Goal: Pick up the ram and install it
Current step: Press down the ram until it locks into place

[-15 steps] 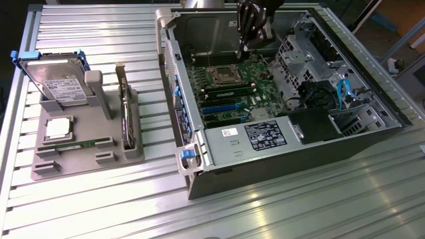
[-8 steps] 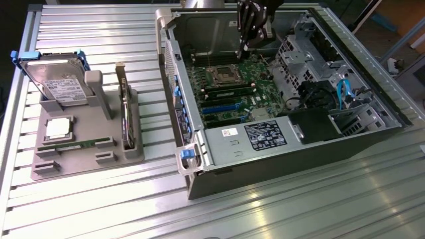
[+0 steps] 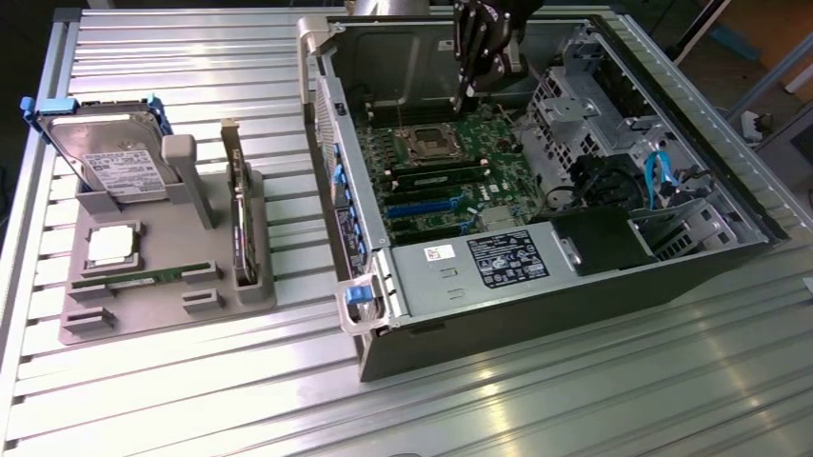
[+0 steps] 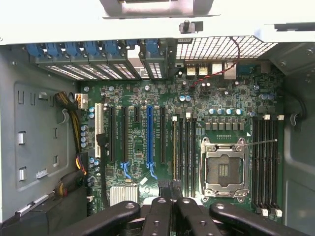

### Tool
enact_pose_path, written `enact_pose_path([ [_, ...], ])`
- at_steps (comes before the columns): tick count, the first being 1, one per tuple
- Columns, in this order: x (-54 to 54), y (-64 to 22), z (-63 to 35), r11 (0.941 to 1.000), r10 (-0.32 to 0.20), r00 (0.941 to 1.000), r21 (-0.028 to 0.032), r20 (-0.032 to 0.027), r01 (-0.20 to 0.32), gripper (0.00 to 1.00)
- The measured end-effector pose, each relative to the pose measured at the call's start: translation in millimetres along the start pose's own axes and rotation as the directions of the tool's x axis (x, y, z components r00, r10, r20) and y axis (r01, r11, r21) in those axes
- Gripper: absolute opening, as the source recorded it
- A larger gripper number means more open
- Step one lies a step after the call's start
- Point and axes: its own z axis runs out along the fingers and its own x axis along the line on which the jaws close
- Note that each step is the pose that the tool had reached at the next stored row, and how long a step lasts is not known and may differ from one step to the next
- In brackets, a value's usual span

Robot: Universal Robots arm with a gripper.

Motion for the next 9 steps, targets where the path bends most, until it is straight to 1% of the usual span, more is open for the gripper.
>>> enact_pose_path([
  [6, 0.0, 0.0, 0.0, 1.0, 0.001, 1.0, -0.0001, 0.0, -0.001, 0.11],
  [7, 0.0, 0.0, 0.0, 1.0, 0.007, 1.0, -0.0006, 0.0, -0.007, 0.11],
  [8, 0.0, 0.0, 0.1, 0.9997, 0.024, 0.9997, -0.0018, 0.0002, -0.024, 0.11],
  [9, 0.0, 0.0, 0.3, 0.9987, 0.052, 0.9987, -0.0037, 0.0008, -0.052, 0.11],
])
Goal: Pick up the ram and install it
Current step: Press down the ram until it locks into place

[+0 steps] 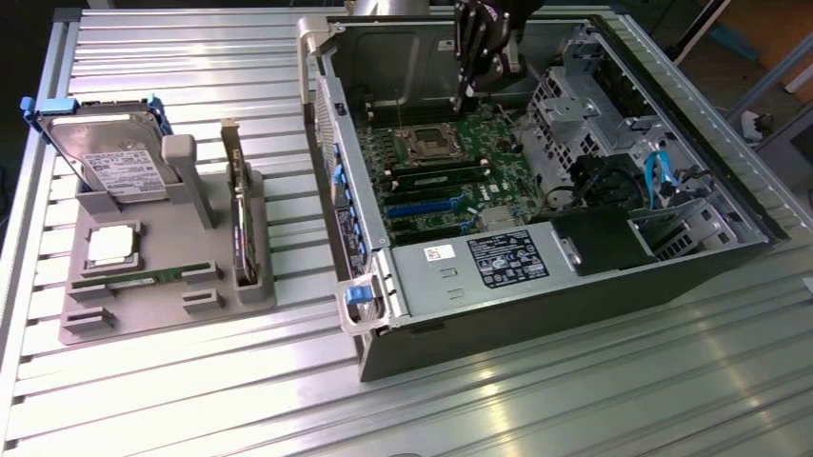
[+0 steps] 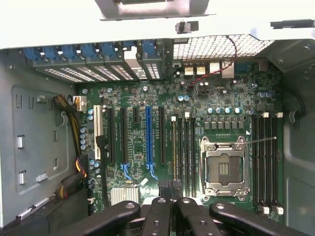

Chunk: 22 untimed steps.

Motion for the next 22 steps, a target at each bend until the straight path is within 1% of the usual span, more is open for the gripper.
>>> enact_pose_path([
  [1, 0.0, 0.0, 0.2, 0.9995, 0.032, 0.9995, -0.0022, 0.0005, -0.032, 0.11],
  [3, 0.0, 0.0, 0.4, 0.9977, 0.067, 0.9977, -0.0048, 0.001, -0.067, 0.11],
  [6, -0.1, 0.0, 0.7, 0.9926, 0.121, 0.9926, -0.0087, 0.0015, -0.121, 0.11],
  [7, -0.1, 0.0, 0.8, 0.9905, 0.137, 0.9905, -0.01, 0.0017, -0.137, 0.11],
  [9, -0.1, 0.0, 1.0, 0.9835, 0.181, 0.9836, -0.0131, 0.0019, -0.181, 0.11],
  [10, -0.1, 0.0, 1.1, 0.9788, 0.205, 0.9789, -0.0149, 0.0019, -0.204, 0.11],
  [11, -0.1, 0.0, 1.3, 0.9706, 0.24, 0.9708, -0.0175, 0.0019, -0.24, 0.11],
  [13, -0.1, 0.0, 1.6, 0.9522, 0.305, 0.9524, -0.0224, 0.0017, -0.305, 0.11],
  [15, -0.1, 0.0, 1.6, 0.9393, 0.342, 0.9395, -0.0252, 0.0013, -0.342, 0.11],
  [16, -0.1, 0.0, 1.7, 0.9291, 0.369, 0.9295, -0.0272, 0.001, -0.369, 0.11],
  [17, -0.1, 0.0, 1.8, 0.9208, 0.389, 0.9211, -0.0288, 0.0007, -0.389, 0.11],
  [18, -0.1, 0.0, 1.8, 0.9145, 0.404, 0.9149, -0.03, 0.0005, -0.404, 0.11],
  [21, -0.1, 0.0, 2.0, 0.8903, 0.454, 0.8908, -0.0339, -0.0006, -0.454, 0.11],
  [22, -0.1, 0.0, 2.0, 0.8811, 0.472, 0.8817, -0.0352, -0.001, -0.472, 0.11],
])
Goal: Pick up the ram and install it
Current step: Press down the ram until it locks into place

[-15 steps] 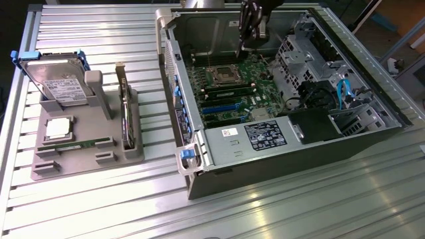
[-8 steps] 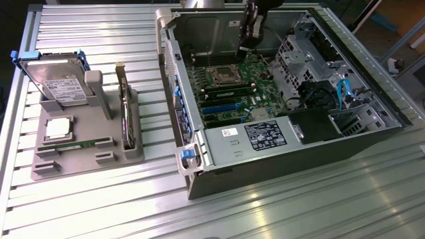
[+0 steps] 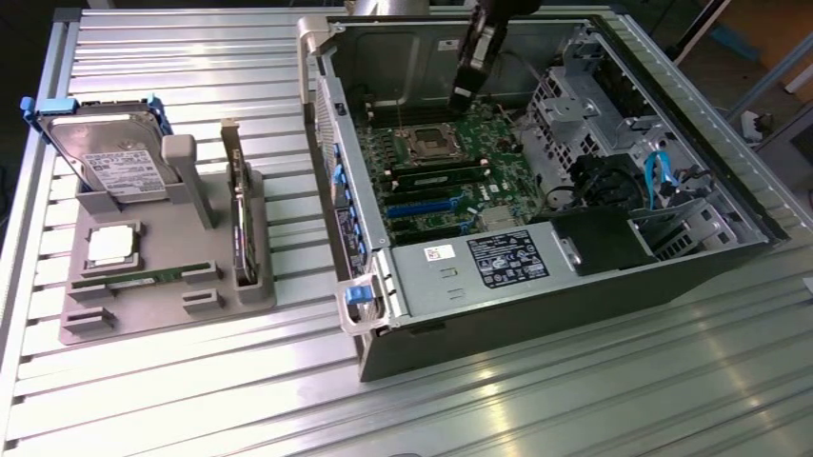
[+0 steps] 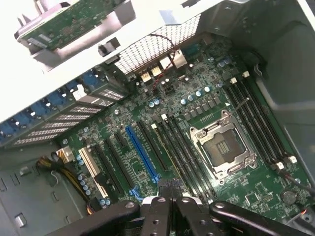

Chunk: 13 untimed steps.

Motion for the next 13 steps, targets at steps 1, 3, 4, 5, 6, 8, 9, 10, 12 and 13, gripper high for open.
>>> enact_pose_path([
  [1, 0.0, 0.0, 0.0, 0.9998, 0.02, 0.9998, -0.0014, 0.0002, -0.02, 0.11],
  [3, 0.0, 0.0, 0.0, 0.998, 0.063, 0.998, -0.0045, 0.0008, -0.063, 0.11],
  [4, 0.0, 0.0, 0.0, 0.9965, 0.083, 0.9965, -0.0059, 0.0009, -0.083, 0.11],
  [5, 0.0, 0.0, 0.0, 0.9949, 0.101, 0.9949, -0.0072, 0.001, -0.101, 0.11],
  [6, 0.0, 0.0, 0.0, 0.9927, 0.12, 0.9928, -0.0086, 0.0012, -0.12, 0.11],
  [8, 0.0, 0.0, 0.0, 0.9879, 0.155, 0.988, -0.0111, 0.0014, -0.155, 0.11],
  [9, 0.0, 0.0, 0.0, 0.9852, 0.171, 0.9852, -0.0123, 0.0014, -0.171, 0.11],
  [10, 0.0, 0.0, 0.0, 0.982, 0.188, 0.9821, -0.0135, 0.0014, -0.188, 0.11],
  [12, 0.0, 0.0, 0.0, 0.9749, 0.222, 0.975, -0.016, 0.0014, -0.222, 0.11],
  [13, 0.0, 0.0, 0.0, 0.971, 0.238, 0.9712, -0.0172, 0.0014, -0.238, 0.11],
])
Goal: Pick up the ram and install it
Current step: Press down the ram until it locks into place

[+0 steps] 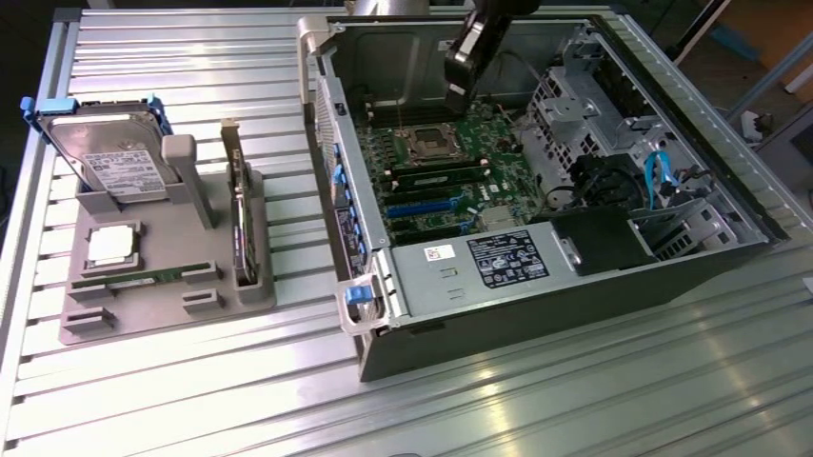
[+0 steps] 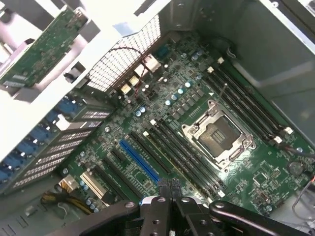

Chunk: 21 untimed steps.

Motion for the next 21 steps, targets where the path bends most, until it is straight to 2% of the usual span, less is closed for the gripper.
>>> enact_pose_path([
  [2, 0.0, 0.0, 0.0, 0.999, 0.045, 0.999, -0.0032, 0.0005, -0.045, 0.11],
  [5, 0.0, 0.0, 0.0, 0.9943, 0.106, 0.9943, -0.0075, 0.0011, -0.106, 0.11],
  [9, 0.0, 0.0, 0.0, 0.9837, 0.179, 0.9838, -0.0128, 0.0014, -0.179, 0.11],
  [11, 0.0, 0.0, 0.0, 0.969, 0.246, 0.9691, -0.0177, 0.0013, -0.246, 0.11],
  [14, 0.0, 0.0, 0.0, 0.9533, 0.301, 0.9536, -0.0218, 0.001, -0.301, 0.11],
  [17, 0.0, 0.0, 0.0, 0.928, 0.372, 0.9283, -0.0272, 0.0003, -0.372, 0.11],
  [19, 0.0, 0.0, 0.0, 0.9061, 0.422, 0.9065, -0.031, -0.0006, -0.422, 0.11],
  [21, 0.0, 0.0, 0.0, 0.8898, 0.455, 0.8903, -0.0335, -0.0012, -0.455, 0.11],
])
